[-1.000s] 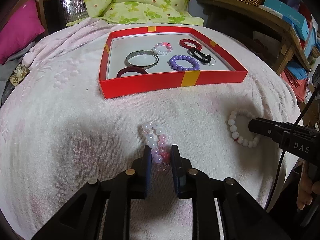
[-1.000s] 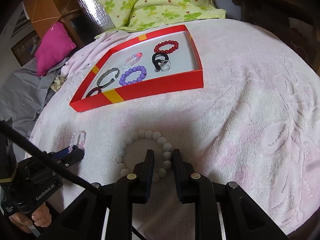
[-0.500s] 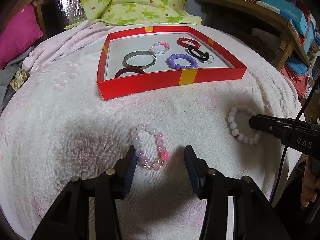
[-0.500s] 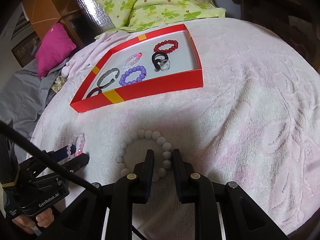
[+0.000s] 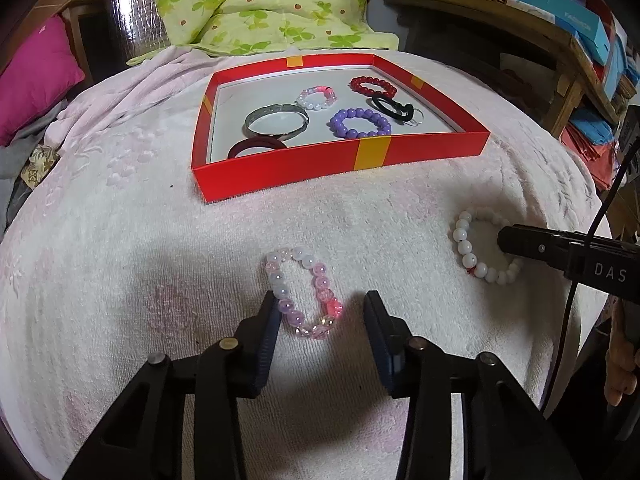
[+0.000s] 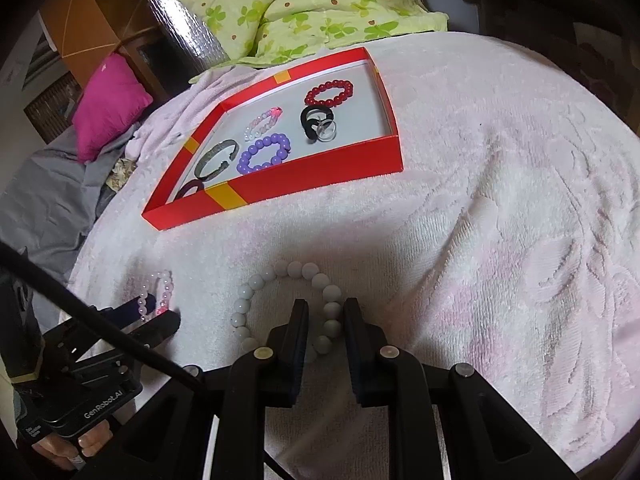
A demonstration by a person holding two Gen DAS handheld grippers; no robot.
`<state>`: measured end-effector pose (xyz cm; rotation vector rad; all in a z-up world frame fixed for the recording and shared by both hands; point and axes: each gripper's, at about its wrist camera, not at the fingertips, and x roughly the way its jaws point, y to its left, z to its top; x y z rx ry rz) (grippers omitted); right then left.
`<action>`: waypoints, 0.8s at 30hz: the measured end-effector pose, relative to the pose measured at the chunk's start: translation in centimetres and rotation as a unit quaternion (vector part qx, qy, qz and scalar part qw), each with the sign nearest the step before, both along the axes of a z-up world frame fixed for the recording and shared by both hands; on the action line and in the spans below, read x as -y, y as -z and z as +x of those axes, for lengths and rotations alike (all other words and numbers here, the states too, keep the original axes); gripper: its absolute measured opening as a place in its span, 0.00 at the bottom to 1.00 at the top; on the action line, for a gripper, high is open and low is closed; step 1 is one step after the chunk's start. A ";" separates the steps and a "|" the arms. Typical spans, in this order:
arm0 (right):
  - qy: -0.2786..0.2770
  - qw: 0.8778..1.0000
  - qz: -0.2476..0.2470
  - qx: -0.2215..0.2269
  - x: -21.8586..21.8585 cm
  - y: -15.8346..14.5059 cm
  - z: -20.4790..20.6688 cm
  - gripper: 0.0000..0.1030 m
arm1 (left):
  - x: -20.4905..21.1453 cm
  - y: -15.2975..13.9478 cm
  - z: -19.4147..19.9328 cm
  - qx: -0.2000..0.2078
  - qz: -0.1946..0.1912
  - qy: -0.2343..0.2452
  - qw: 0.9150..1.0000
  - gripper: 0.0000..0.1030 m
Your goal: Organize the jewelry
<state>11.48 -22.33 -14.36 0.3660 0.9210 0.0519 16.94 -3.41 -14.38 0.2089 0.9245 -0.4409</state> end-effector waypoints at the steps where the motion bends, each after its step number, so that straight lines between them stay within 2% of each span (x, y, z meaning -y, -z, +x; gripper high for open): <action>1: 0.000 1.000 0.002 0.000 0.1 0.0 0.0 0.20 | 0.0 0.0 0.0 -0.001 -0.002 0.000 1.000 0.36; 6: -0.004 1.000 0.002 0.000 0.1 0.0 -0.1 0.20 | -0.3 0.0 0.2 -0.003 -0.009 -0.004 1.000 0.25; 8: -0.006 1.000 0.001 -0.003 0.0 -0.1 -0.1 0.20 | -0.6 -0.1 0.4 -0.006 -0.019 -0.010 1.000 0.12; 10: -0.008 1.000 0.000 -0.005 0.0 -0.1 -0.1 0.20 | -1.0 -0.1 0.6 -0.014 -0.035 -0.016 0.999 0.12; 13: -0.010 1.000 -0.004 -0.008 -0.1 -0.3 -0.3 0.19 | -1.0 -0.2 0.6 -0.014 -0.036 -0.016 0.999 0.12; 15: -0.010 1.000 -0.005 -0.008 -0.1 -0.5 -0.5 0.15 | -1.1 -0.4 0.5 -0.012 -0.043 -0.016 0.999 0.12; 24: -0.007 1.000 0.016 0.001 0.8 -1.2 -1.2 0.15 | -2.2 -1.4 0.2 -0.006 -0.068 -0.024 0.997 0.12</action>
